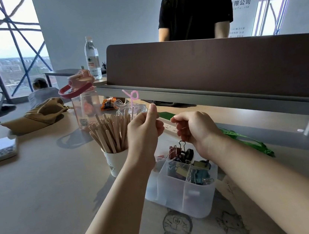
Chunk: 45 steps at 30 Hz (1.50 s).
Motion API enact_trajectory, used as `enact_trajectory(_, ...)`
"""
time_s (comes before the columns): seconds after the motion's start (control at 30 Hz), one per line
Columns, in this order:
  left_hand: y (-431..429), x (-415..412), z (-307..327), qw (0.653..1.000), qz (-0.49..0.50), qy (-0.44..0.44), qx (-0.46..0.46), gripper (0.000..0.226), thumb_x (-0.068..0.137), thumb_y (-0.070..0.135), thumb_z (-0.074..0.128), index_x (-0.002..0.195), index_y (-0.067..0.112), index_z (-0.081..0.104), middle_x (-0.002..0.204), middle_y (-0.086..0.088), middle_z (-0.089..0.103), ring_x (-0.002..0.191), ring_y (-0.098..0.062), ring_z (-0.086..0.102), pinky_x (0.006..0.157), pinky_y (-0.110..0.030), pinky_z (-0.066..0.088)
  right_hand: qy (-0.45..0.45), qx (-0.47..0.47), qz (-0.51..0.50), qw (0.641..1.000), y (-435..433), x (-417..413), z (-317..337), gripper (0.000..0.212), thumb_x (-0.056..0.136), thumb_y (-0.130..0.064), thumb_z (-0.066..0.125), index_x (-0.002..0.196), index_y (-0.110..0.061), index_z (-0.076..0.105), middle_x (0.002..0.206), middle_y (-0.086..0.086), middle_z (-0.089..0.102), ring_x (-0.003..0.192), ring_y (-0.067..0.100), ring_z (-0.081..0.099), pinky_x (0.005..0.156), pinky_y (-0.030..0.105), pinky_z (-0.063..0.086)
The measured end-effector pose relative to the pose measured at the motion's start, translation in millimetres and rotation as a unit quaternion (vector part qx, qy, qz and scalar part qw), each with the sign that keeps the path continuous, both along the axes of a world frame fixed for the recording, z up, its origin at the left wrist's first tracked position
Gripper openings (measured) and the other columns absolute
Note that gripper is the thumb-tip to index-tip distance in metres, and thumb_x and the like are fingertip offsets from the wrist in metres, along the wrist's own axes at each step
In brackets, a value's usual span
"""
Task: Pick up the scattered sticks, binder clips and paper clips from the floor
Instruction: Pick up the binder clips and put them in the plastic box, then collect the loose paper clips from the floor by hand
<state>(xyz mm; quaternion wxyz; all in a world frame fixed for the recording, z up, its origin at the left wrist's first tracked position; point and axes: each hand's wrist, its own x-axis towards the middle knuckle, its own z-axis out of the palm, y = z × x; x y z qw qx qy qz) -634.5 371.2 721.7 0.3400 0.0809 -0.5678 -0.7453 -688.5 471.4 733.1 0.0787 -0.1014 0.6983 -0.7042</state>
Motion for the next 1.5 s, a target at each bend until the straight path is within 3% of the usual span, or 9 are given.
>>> enact_trajectory(0.37, -12.8, 52.1, 29.7, 0.999, 0.013, -0.013, -0.039, 0.028, 0.094, 0.023, 0.057, 0.07, 0.01, 0.06, 0.049, 0.007, 0.052, 0.049, -0.008, 0.047, 0.052, -0.021, 0.044, 0.012, 0.001, 0.031, 0.999, -6.4, 38.5, 38.8, 0.018, 0.08, -0.015, 0.057, 0.064, -0.013, 0.066, 0.047, -0.006, 0.051, 0.048, 0.011, 0.042, 0.049, 0.025, 0.033)
enact_trajectory(0.43, -23.2, 79.1, 35.0, 0.997, 0.038, -0.03, -0.054, 0.026, 0.093, 0.024, 0.058, 0.072, 0.009, 0.06, 0.052, 0.005, 0.052, 0.051, -0.009, 0.046, 0.05, -0.022, 0.041, 0.018, 0.001, 0.058, 0.998, -20.5, 59.8, 44.5, 0.018, 0.08, -0.016, 0.057, 0.064, -0.013, 0.066, 0.047, -0.007, 0.051, 0.046, 0.01, 0.041, 0.049, 0.025, 0.032)
enact_trajectory(0.53, -43.5, 132.8, 43.3, 0.993, 0.089, -0.037, -0.074, 0.027, 0.094, 0.023, 0.057, 0.071, 0.011, 0.062, 0.06, -0.001, 0.052, 0.059, -0.014, 0.048, 0.059, -0.027, 0.043, 0.012, -0.012, 0.128, 0.992, -50.2, 102.4, 51.8, 0.019, 0.083, -0.014, 0.056, 0.066, -0.013, 0.065, 0.047, -0.006, 0.049, 0.045, 0.009, 0.039, 0.048, 0.024, 0.03)
enact_trajectory(0.63, -65.7, 202.5, 49.6, 0.984, 0.152, -0.037, -0.081, 0.02, 0.095, 0.018, 0.055, 0.08, 0.008, 0.065, 0.066, -0.004, 0.052, 0.056, -0.01, 0.049, 0.054, -0.02, 0.045, 0.01, -0.018, 0.202, 0.979, -86.9, 153.9, 54.6, 0.02, 0.086, -0.016, 0.054, 0.068, -0.014, 0.063, 0.046, -0.006, 0.048, 0.046, 0.01, 0.04, 0.048, 0.024, 0.032)
enact_trajectory(0.77, -92.5, 310.5, 47.2, 0.956, 0.271, -0.068, -0.092, 0.026, 0.095, 0.017, 0.054, 0.071, 0.01, 0.059, 0.061, -0.005, 0.05, 0.053, -0.013, 0.045, 0.053, -0.022, 0.039, 0.008, -0.013, 0.309, 0.951, -132.7, 235.4, 51.0, 0.017, 0.09, -0.016, 0.051, 0.076, -0.014, 0.061, 0.052, -0.004, 0.05, 0.054, 0.012, 0.042, 0.059, 0.027, 0.039)
enact_trajectory(0.9, -105.7, 415.5, 31.3, 0.916, 0.372, -0.126, -0.085, 0.029, 0.094, 0.019, 0.056, 0.066, 0.011, 0.06, 0.06, -0.004, 0.053, 0.055, -0.015, 0.047, 0.059, -0.026, 0.041, 0.002, 0.016, 0.4, 0.916, -165.2, 319.7, 44.4, 0.021, 0.087, -0.011, 0.051, 0.069, -0.011, 0.06, 0.058, 0.0, 0.048, 0.052, 0.012, 0.038, 0.052, 0.025, 0.03)
enact_trajectory(1.03, -120.9, 494.0, 13.8, 0.883, 0.437, -0.162, -0.055, 0.028, 0.094, 0.019, 0.056, 0.067, 0.011, 0.059, 0.058, -0.001, 0.052, 0.052, -0.013, 0.047, 0.055, -0.024, 0.042, 0.013, 0.042, 0.458, 0.888, -198.1, 388.3, 30.6, 0.02, 0.085, -0.009, 0.051, 0.069, -0.009, 0.063, 0.058, 0.001, 0.051, 0.052, 0.013, 0.041, 0.051, 0.023, 0.03)
enact_trajectory(1.27, -158.7, 616.1, -50.0, 0.836, 0.504, -0.216, 0.026, 0.029, 0.095, 0.019, 0.054, 0.068, 0.012, 0.055, 0.058, 0.0, 0.049, 0.046, -0.01, 0.045, 0.05, -0.023, 0.039, 0.003, 0.15, 0.555, 0.818, -279.4, 492.4, -63.2, 0.021, 0.087, -0.004, 0.051, 0.068, -0.008, 0.059, 0.059, 0.003, 0.047, 0.05, 0.014, 0.037, 0.05, 0.023, 0.025)
enact_trajectory(1.5, -209.0, 798.7, -213.3, 0.716, 0.576, -0.352, 0.179, 0.03, 0.097, 0.02, 0.052, 0.067, 0.012, 0.052, 0.061, -0.004, 0.052, 0.048, -0.013, 0.044, 0.049, -0.024, 0.036, -0.004, 0.353, 0.617, 0.703, -386.7, 631.0, -259.6, 0.03, 0.084, -0.005, 0.052, 0.056, -0.014, 0.052, 0.037, -0.003, 0.041, 0.035, 0.012, 0.033, 0.042, 0.014, 0.02)
